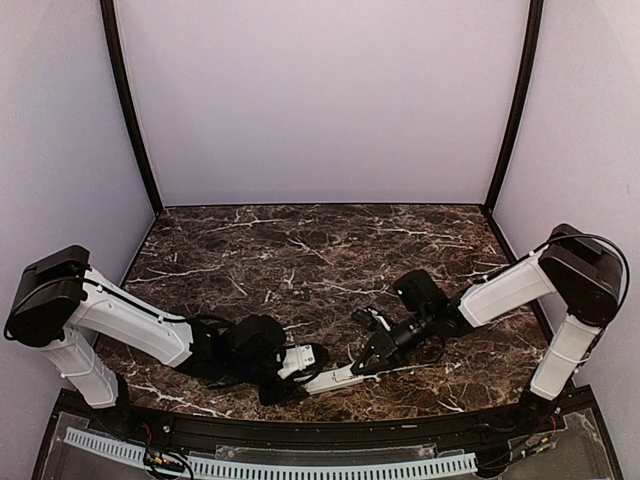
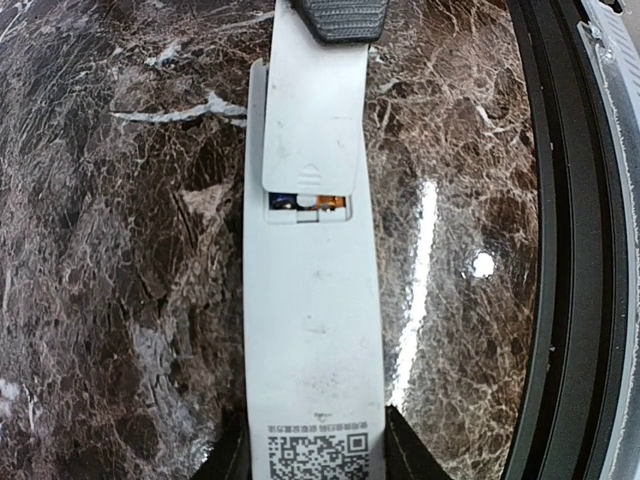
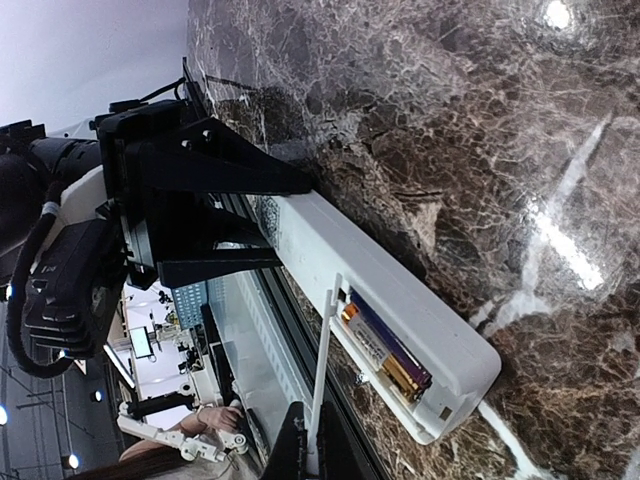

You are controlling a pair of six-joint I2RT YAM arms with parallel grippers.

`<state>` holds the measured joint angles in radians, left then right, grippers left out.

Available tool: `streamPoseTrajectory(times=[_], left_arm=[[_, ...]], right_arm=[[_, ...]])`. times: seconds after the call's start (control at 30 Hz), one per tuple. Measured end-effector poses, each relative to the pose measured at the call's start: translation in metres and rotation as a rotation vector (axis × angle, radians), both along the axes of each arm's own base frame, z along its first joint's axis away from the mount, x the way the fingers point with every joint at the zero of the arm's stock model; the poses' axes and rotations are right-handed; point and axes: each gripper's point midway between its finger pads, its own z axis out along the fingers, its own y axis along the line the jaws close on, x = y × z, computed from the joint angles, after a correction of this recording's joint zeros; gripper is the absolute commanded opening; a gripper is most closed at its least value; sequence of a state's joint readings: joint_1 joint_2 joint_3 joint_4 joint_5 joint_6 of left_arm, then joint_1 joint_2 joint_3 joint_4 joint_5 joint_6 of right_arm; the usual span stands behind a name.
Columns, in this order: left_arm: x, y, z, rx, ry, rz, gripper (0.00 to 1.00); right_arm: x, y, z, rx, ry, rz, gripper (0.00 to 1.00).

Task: Load the batteries into the remote control
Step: Load the battery cover onto the remote control without the battery cover.

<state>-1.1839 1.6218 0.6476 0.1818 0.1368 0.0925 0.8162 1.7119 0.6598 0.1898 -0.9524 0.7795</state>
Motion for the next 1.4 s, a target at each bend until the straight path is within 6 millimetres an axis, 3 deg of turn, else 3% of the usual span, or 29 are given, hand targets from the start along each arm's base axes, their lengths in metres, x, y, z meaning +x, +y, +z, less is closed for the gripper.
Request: streamPoseTrajectory(times=[0.5,0.93,1.03,1.23,1.4], left_arm=[[0.0,-0.001,-0.001,0.005,-0.001,-0.001,0.34],[-0.006,-0.012,0.003,-0.025,0.022,-0.024,0.66],[-0.005,-0.02,0.006,-0.043,0.029,-0.027,0.67],[0.007,-0.064,0.018,-0.121,0.008,-0.05,0.62],[0.01,-0.074,0.017,-0.137,-0.014,-0.074,0.53]], right_arm=[[0.0,0.002,-0.01,-0.007,0.033,0.003,0.0],[0.0,0.002,-0.016,-0.006,0.077,-0.013,0.0],[0.0,0.002,-0.019,-0.01,0.08,-0.014,0.0],[0.0,0.001,-0.022,-0.019,0.087,-0.015,0.0],[0.0,0.001,-0.023,-0.022,0.085,-0.017,0.0]])
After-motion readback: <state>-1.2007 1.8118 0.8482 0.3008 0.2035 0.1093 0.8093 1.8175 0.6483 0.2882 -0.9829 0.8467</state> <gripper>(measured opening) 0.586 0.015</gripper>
